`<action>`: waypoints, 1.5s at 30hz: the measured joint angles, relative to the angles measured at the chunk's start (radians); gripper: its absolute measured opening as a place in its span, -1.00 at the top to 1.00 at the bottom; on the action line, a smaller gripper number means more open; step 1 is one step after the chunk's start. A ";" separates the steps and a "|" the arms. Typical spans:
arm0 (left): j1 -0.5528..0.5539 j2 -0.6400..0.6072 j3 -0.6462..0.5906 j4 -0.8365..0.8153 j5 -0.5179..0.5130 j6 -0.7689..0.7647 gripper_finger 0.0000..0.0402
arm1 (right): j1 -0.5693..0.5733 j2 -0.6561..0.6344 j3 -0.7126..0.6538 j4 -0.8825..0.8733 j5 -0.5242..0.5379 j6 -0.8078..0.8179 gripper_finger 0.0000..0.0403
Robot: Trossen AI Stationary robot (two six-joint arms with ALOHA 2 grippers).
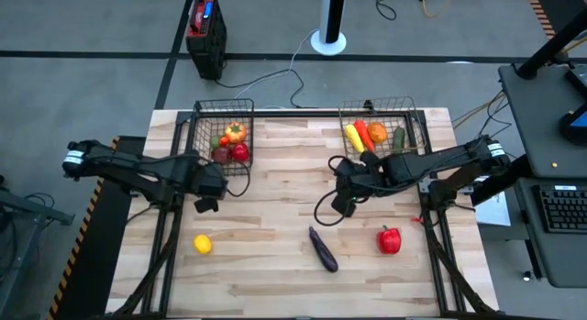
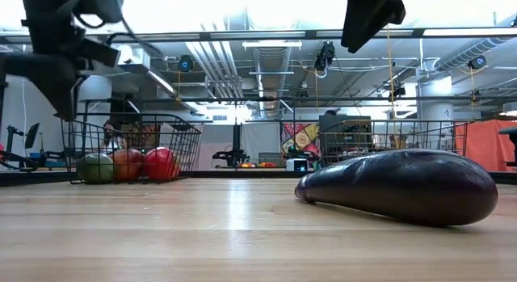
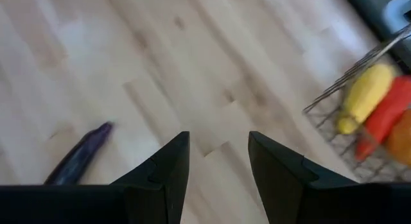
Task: Sort produce into baskets
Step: Put the eggplant into the right wire basket
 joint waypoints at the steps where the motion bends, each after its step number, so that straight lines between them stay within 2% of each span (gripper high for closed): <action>1: -0.010 -0.002 0.012 0.014 0.011 0.000 0.74 | 0.002 0.000 0.000 0.000 -0.024 0.002 0.25; 5: -0.082 -0.021 0.055 0.137 0.018 0.031 0.74 | 0.023 0.004 0.000 0.001 -0.080 0.057 0.25; 12: -0.237 -0.058 0.054 0.576 0.018 0.217 0.74 | 0.074 0.074 0.000 0.007 -0.174 0.192 0.25; 15: -0.282 -0.053 0.048 0.705 0.016 0.314 0.74 | 0.087 0.124 0.000 0.005 -0.247 0.263 0.25; 18: -0.310 -0.050 0.048 0.777 -0.051 0.394 0.74 | 0.093 0.175 0.000 0.006 -0.332 0.310 0.25; 24: -0.323 -0.056 0.047 0.783 -0.318 0.416 0.74 | 0.131 0.255 0.000 0.054 -0.439 0.359 0.12; 33: -0.322 -0.074 0.051 0.747 -0.539 0.425 0.74 | 0.163 0.329 0.000 0.246 -0.457 0.460 -0.32; 36: -0.322 -0.095 0.051 0.733 -0.585 0.424 0.74 | 0.164 0.352 0.000 0.247 -0.464 0.496 -0.41; 45: -0.322 -0.137 0.049 0.713 -0.588 0.424 0.74 | 0.164 0.434 0.061 0.256 -0.476 0.518 -0.48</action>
